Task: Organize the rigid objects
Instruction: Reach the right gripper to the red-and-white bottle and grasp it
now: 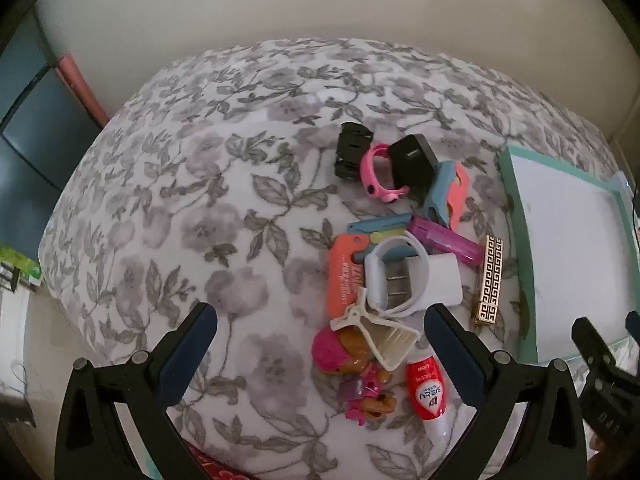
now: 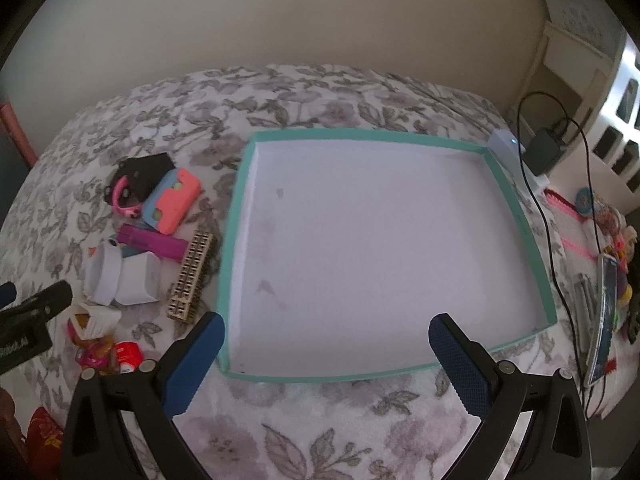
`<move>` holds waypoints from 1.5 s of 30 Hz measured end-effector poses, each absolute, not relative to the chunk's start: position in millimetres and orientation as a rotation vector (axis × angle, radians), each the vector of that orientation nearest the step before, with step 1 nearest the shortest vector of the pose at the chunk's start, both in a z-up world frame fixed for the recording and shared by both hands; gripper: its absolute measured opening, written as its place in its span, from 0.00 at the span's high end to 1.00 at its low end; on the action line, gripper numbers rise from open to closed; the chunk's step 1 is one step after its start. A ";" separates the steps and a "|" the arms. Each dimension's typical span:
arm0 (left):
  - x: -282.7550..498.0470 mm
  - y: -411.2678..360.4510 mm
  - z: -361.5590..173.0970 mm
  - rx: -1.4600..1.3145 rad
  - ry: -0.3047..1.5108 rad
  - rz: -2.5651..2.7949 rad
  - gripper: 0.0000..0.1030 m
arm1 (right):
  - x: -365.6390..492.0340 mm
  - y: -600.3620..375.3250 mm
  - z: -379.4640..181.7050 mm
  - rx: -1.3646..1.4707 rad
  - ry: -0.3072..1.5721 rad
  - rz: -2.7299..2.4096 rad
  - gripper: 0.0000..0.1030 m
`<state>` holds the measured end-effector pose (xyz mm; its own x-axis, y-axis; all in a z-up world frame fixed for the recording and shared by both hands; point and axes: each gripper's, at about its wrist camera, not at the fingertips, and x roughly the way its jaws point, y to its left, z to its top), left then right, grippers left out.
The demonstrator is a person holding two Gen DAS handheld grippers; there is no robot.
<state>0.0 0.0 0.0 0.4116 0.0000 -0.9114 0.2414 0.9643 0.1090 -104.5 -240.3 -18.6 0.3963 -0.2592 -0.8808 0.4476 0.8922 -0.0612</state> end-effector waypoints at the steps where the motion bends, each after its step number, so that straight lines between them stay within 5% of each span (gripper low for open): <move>1: 1.2 2.5 -0.5 0.232 1.147 -0.147 0.00 | -104.1 -237.5 -17.4 0.192 1.069 -0.438 0.00; 15: 17.6 48.9 -16.1 0.093 1.280 -0.096 0.00 | -84.2 -174.0 -23.6 0.170 1.107 -0.117 0.00; 30: 21.9 41.4 -33.2 0.040 1.298 -0.190 0.00 | -63.0 -118.1 -76.3 0.039 1.312 0.036 0.22; 38: 15.4 35.6 -28.2 0.065 1.291 -0.214 0.00 | -58.7 -106.3 -86.9 0.002 1.315 0.036 0.60; 45: 10.1 20.1 -27.5 0.126 1.303 -0.262 0.00 | -59.7 -117.8 -89.6 0.081 1.327 0.020 0.70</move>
<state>10.1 20.1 -27.5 0.2407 -0.1199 -0.9632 0.2613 0.9637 -0.0547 -59.7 -117.8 -89.6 0.2413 0.0612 -0.9685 0.0316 0.9970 0.0709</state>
